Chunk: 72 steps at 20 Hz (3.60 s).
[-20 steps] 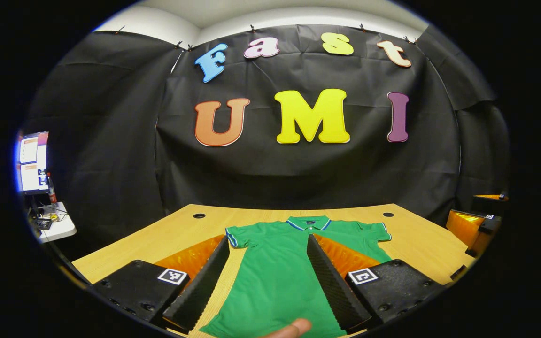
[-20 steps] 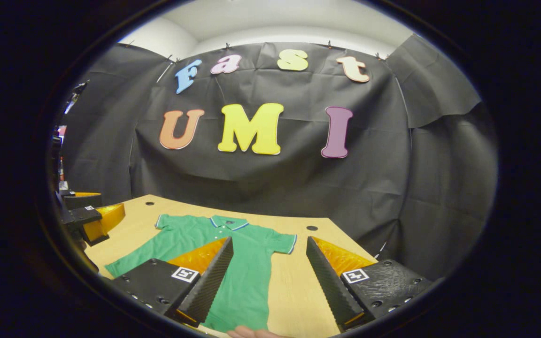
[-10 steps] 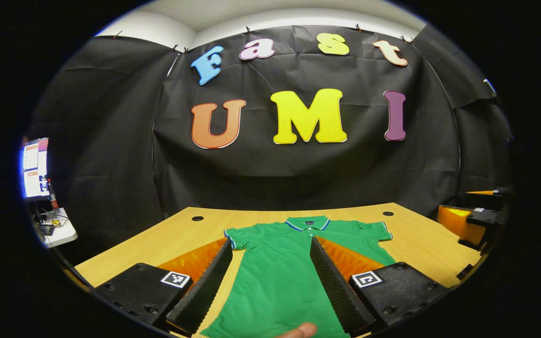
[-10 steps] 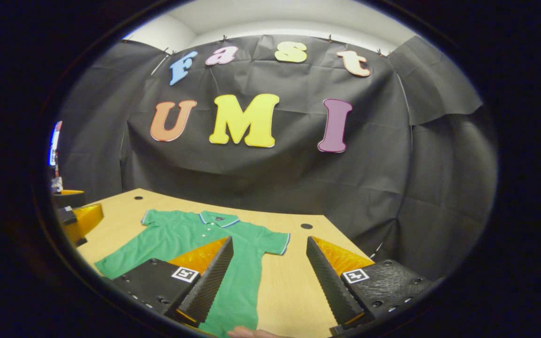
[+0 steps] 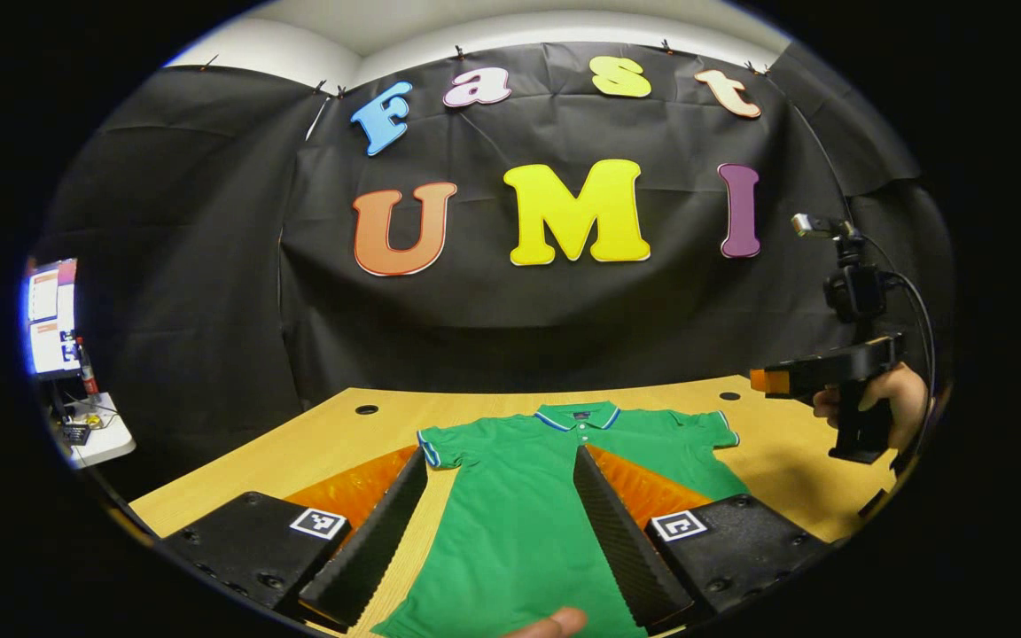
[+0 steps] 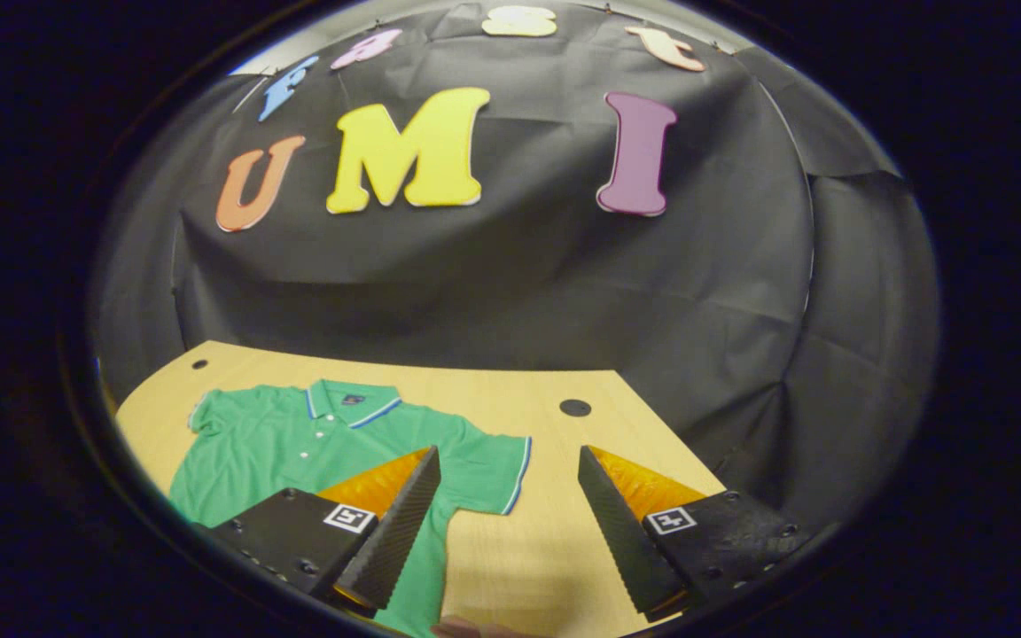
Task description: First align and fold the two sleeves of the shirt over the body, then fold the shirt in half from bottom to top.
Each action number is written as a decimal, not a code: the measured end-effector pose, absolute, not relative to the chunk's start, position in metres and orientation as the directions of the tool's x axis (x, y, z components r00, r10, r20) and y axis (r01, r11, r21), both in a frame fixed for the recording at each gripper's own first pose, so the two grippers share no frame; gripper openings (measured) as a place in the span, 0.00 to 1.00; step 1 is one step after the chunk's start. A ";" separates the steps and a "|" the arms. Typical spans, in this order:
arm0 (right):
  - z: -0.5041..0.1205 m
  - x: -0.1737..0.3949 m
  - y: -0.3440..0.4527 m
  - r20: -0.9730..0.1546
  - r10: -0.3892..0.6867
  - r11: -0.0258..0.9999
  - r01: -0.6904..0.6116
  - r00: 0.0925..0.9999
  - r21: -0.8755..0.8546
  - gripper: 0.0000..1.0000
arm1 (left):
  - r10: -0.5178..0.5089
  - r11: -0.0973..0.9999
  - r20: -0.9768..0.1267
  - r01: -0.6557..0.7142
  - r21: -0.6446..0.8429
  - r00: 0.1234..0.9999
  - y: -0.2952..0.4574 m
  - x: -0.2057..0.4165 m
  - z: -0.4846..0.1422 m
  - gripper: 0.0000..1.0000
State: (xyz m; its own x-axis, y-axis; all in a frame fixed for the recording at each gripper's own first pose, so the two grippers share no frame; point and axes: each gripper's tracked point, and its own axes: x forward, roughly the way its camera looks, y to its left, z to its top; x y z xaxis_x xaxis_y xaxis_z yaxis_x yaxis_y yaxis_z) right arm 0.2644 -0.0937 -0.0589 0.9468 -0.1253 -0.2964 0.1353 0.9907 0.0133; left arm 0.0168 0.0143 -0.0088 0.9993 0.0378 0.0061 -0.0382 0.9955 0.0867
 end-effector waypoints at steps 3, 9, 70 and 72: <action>-0.100 0.303 -0.114 -0.404 -0.151 0.984 0.177 0.902 0.026 0.95 | 0.046 0.995 -0.020 -0.044 0.086 0.999 0.015 0.025 -0.019 1.00; -0.157 0.361 -0.116 -0.531 -0.132 0.979 0.195 0.837 0.065 0.95 | 0.067 0.990 -0.052 -0.060 0.126 0.996 0.016 0.035 -0.033 1.00; 0.035 0.212 0.051 -0.126 0.095 0.995 -0.097 0.987 -0.009 0.95 | 0.097 0.993 -0.061 -0.092 0.077 0.993 0.043 0.028 -0.023 1.00; 0.044 0.182 0.039 -0.097 0.097 0.995 -0.098 0.990 0.001 0.95 | 0.090 0.994 -0.061 -0.085 0.075 0.994 0.038 0.027 -0.022 1.00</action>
State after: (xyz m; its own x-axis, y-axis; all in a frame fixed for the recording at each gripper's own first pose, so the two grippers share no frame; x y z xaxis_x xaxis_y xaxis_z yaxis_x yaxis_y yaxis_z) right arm 0.1818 0.0390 0.0438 0.9905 0.0973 -0.0975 -0.0976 0.9952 0.0010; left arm 0.0266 0.0384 -0.0224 0.9941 0.0897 -0.0608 -0.0851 0.9935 0.0755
